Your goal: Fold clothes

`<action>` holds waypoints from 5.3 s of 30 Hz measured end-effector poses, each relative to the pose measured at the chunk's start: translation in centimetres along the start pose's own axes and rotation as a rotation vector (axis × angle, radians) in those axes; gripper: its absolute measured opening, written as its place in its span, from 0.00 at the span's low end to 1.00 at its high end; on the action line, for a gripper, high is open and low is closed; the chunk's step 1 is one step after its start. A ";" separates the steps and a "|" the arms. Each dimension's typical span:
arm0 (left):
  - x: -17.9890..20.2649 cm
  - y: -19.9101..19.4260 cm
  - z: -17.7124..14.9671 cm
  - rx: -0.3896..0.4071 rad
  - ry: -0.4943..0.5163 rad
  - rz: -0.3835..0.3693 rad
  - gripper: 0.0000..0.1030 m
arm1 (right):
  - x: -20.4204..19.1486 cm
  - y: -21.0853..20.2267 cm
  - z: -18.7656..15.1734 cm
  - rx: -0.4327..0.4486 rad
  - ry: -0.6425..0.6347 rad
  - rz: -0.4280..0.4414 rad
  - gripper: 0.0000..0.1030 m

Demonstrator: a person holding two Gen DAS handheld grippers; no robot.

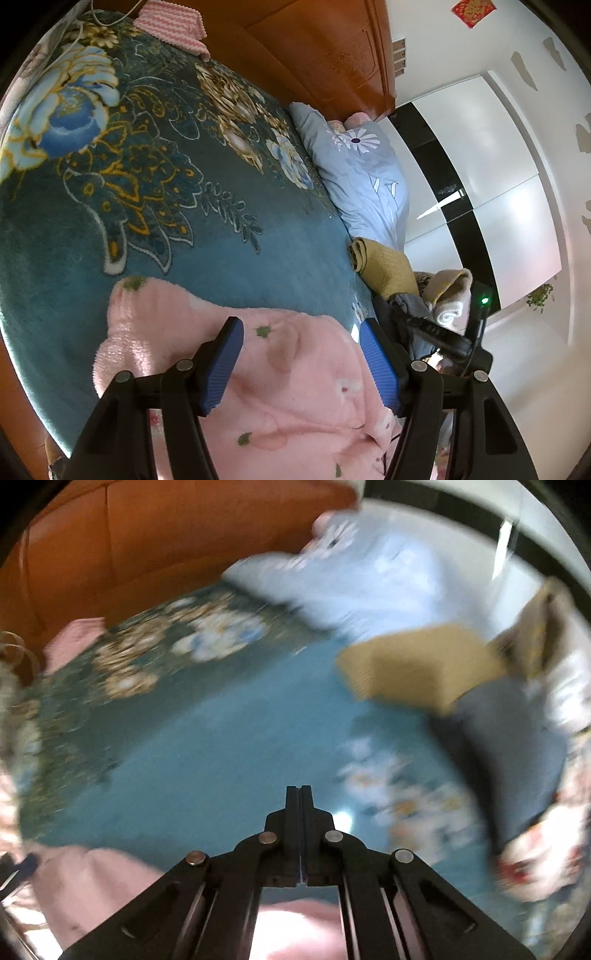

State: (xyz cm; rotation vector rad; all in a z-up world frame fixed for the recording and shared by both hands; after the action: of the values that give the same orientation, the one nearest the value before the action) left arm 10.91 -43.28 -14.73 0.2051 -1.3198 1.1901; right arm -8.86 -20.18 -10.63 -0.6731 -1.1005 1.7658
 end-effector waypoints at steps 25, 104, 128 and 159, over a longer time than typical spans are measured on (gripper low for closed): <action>6.6 5.7 -3.7 -0.081 0.370 0.180 0.68 | 7.6 -5.2 -15.3 0.175 0.474 0.130 0.49; 12.9 9.5 -22.1 -0.204 0.290 0.270 0.71 | 32.6 -18.3 -41.1 0.380 0.966 0.078 0.64; 13.9 9.9 -23.5 -0.261 0.314 0.258 0.71 | 45.8 -21.8 -46.1 0.436 1.176 -0.021 0.00; 13.8 11.4 -23.9 -0.311 0.309 0.274 0.71 | 55.6 -14.6 -48.6 0.389 1.344 0.250 0.45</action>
State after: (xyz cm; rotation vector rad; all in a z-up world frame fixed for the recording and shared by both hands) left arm 14.56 -13.69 -16.78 -0.3817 -1.2624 1.1685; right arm 12.36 51.61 -18.47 -1.4403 0.2423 1.1811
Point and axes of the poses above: each gripper's, at about its wrist camera, not at the fingertips, and y roughly the way its jaws point, x to its right, z to its top, the point moved 6 cm from there along y, roughly the way its jaws point, and after that the axes turned 8 degrees about -x, right-handed, at the moved point
